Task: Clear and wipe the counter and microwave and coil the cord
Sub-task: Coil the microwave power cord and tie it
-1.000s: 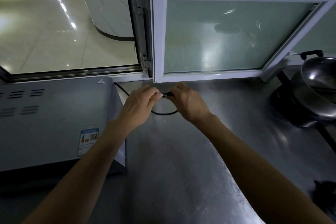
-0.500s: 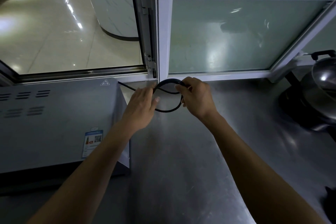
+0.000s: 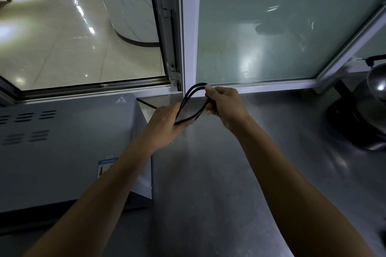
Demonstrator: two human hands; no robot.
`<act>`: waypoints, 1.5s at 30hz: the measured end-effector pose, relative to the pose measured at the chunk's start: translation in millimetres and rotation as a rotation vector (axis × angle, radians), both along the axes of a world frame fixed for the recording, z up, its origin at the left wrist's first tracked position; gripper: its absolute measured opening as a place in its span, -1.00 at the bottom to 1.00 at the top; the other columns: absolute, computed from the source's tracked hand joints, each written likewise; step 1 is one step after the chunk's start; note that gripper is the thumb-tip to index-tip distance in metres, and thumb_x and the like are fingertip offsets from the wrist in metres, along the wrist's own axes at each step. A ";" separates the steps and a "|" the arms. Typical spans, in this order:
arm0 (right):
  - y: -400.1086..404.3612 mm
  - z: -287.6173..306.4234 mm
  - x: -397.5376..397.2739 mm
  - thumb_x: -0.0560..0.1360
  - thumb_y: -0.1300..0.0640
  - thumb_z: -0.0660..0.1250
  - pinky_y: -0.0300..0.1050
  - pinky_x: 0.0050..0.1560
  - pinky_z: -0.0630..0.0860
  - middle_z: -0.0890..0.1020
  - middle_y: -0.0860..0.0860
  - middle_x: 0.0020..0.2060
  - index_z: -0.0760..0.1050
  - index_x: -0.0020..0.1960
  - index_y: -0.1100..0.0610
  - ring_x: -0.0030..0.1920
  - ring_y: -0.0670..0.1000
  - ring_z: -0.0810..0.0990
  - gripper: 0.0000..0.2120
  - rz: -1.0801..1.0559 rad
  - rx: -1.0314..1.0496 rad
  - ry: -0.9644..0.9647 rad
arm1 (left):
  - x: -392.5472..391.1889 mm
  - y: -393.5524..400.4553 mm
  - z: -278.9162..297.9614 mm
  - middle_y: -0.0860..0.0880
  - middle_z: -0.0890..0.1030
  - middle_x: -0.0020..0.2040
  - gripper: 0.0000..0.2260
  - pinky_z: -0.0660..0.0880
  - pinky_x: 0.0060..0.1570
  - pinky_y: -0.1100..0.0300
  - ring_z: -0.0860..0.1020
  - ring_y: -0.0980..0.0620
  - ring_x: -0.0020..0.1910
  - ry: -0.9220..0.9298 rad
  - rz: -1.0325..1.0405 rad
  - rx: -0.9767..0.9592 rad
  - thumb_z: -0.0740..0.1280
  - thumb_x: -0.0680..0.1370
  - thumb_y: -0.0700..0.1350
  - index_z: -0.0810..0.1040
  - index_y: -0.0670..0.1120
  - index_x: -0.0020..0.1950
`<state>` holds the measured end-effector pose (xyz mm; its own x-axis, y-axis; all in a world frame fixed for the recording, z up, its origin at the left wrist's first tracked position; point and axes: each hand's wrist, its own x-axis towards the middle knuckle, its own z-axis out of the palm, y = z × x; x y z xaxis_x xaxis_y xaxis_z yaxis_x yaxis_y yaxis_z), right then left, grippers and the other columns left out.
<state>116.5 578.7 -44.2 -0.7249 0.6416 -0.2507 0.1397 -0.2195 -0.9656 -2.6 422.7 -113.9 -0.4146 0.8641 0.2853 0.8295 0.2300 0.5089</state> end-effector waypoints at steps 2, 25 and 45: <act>5.6 -2.8 -1.2 0.63 0.12 0.30 -0.22 -0.45 0.46 0.48 0.09 -0.39 0.53 -0.13 0.25 -0.49 -0.05 0.45 -0.76 0.014 -0.090 0.004 | -1.1 -1.0 1.5 0.00 0.65 0.11 -0.55 0.54 0.05 0.00 0.64 -0.03 0.04 -0.049 0.003 -0.006 0.29 0.56 0.22 0.49 -0.10 0.25; 14.0 -45.8 -10.0 0.63 -0.02 0.29 -0.13 -0.21 0.51 0.67 0.03 -0.18 0.64 0.07 0.15 -0.30 -0.06 0.55 -0.74 -0.007 0.201 -0.013 | -3.8 8.5 15.2 0.10 0.69 -0.11 -0.79 0.58 -0.06 0.07 0.64 0.14 -0.21 -0.455 0.159 -0.213 0.11 0.68 0.08 0.47 0.01 0.08; -6.9 -39.3 4.8 0.53 0.19 0.43 -0.12 -0.30 0.54 0.69 0.15 -0.30 0.62 -0.03 0.24 -0.38 0.01 0.60 -0.90 -0.066 0.245 0.048 | 6.4 9.3 20.2 0.08 0.55 -0.03 -0.60 0.54 -0.09 -0.01 0.54 0.03 -0.16 -0.174 0.140 -0.320 0.33 0.56 0.18 0.36 -0.10 0.15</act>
<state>121.3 571.7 -83.5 -0.6865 0.7255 -0.0484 0.0854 0.0143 -0.9962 3.8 431.9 -93.7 -0.5529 0.8299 -0.0744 0.6864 0.5043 0.5240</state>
